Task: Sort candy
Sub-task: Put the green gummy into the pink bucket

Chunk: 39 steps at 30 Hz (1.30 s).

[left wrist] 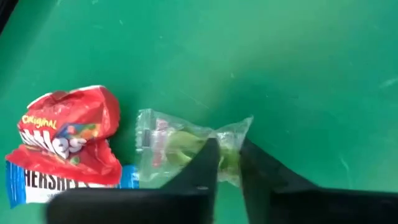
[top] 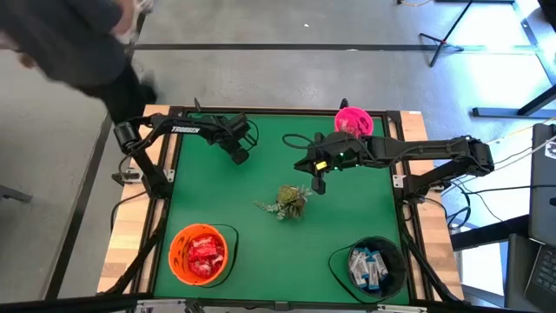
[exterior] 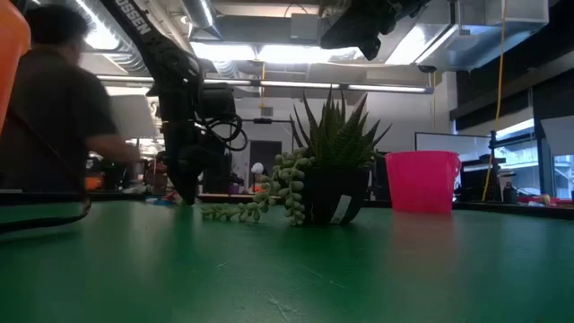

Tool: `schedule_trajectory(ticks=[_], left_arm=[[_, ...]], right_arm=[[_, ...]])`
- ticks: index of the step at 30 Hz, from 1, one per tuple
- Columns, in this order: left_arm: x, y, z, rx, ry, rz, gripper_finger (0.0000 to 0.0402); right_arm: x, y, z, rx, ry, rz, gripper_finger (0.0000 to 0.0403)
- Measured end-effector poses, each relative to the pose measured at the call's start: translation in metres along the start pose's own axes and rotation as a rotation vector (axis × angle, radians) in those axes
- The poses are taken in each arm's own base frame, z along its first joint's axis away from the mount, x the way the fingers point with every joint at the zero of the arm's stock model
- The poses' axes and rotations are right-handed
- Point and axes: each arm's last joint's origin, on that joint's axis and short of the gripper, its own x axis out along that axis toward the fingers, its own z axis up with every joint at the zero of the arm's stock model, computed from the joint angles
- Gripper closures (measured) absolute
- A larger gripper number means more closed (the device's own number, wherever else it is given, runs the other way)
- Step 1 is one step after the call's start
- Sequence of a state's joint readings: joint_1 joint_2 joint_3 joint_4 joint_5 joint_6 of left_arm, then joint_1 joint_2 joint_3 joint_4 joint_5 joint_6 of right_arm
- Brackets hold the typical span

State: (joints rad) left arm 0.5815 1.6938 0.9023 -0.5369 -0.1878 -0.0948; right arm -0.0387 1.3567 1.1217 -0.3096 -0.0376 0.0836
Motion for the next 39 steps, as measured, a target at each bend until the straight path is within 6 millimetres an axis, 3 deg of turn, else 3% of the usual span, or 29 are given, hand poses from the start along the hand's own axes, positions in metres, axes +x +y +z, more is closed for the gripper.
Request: schedule_trajectory(ticks=[2, 7, 10, 16, 20, 26, 32, 39], left_arm=[[-0.004, -0.002, -0.001, 0.009, -0.003, -0.009, 0.0387], [-0.034, -0.013, -0.004, 0.042, -0.087, -0.046, 0.0398], [-0.068, -0.021, -0.008, 0.057, -0.204, -0.126, 0.0400], [-0.145, -0.044, -0.021, 0.167, -0.546, -0.454, 0.0401], [-0.178, -0.060, -0.031, 0.263, -0.716, -0.621, 0.0401], [-0.192, -0.082, -0.037, 0.348, -0.787, -0.741, 0.0401], [-0.198, -0.095, -0.042, 0.375, -0.808, -0.797, 0.0401], [-0.202, -0.102, -0.045, 0.396, -0.829, -0.828, 0.0401]], right_arm=[[0.000, 0.000, 0.000, 0.010, 0.000, 0.000, 0.0366], [0.000, 0.000, 0.000, 0.014, 0.002, 0.000, 0.0366], [0.000, 0.000, -0.002, -0.004, 0.018, -0.001, 0.0366], [0.001, 0.000, 0.001, -0.083, -0.013, 0.009, 0.0366], [0.009, 0.002, 0.009, -0.101, -0.108, 0.071, 0.0364], [0.028, 0.004, 0.007, -0.155, -0.120, 0.142, 0.0324], [0.041, 0.001, 0.002, -0.172, -0.094, 0.094, 0.0231], [0.054, 0.011, 0.010, -0.254, -0.223, 0.077, 0.0139]])
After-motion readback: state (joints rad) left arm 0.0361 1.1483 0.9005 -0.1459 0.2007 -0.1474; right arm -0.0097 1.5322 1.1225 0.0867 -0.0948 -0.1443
